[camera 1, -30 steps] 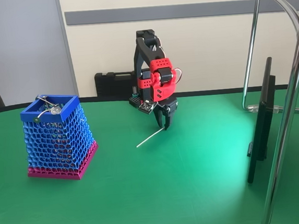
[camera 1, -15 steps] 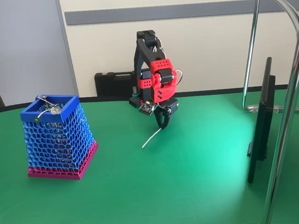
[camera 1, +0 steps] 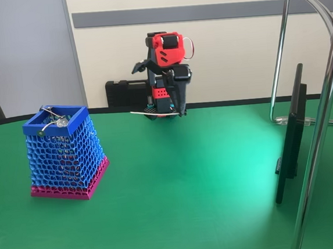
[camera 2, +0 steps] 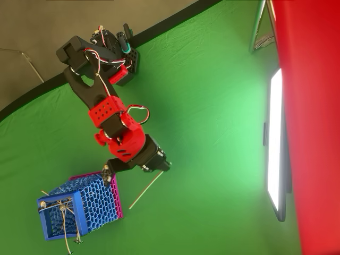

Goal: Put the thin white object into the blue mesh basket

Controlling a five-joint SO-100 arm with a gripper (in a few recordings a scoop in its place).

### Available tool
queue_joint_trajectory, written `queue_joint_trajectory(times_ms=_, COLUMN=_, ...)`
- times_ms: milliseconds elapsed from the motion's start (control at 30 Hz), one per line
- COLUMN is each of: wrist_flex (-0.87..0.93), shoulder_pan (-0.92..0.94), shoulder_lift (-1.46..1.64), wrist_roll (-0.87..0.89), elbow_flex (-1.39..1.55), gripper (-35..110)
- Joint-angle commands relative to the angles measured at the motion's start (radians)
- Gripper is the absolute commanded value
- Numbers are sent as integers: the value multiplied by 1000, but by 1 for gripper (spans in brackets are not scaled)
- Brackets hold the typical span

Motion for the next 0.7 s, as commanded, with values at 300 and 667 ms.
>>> queue_joint_trajectory(times_ms=300, wrist_flex=-370, shoulder_pan=267, shoulder_lift=8, wrist_roll=543, elbow_flex=-229, gripper=0)
queue_joint_trajectory(times_ms=667, wrist_flex=-515, shoulder_pan=526, shoulder_lift=-109, wrist_roll=911, elbow_flex=-291, gripper=0)
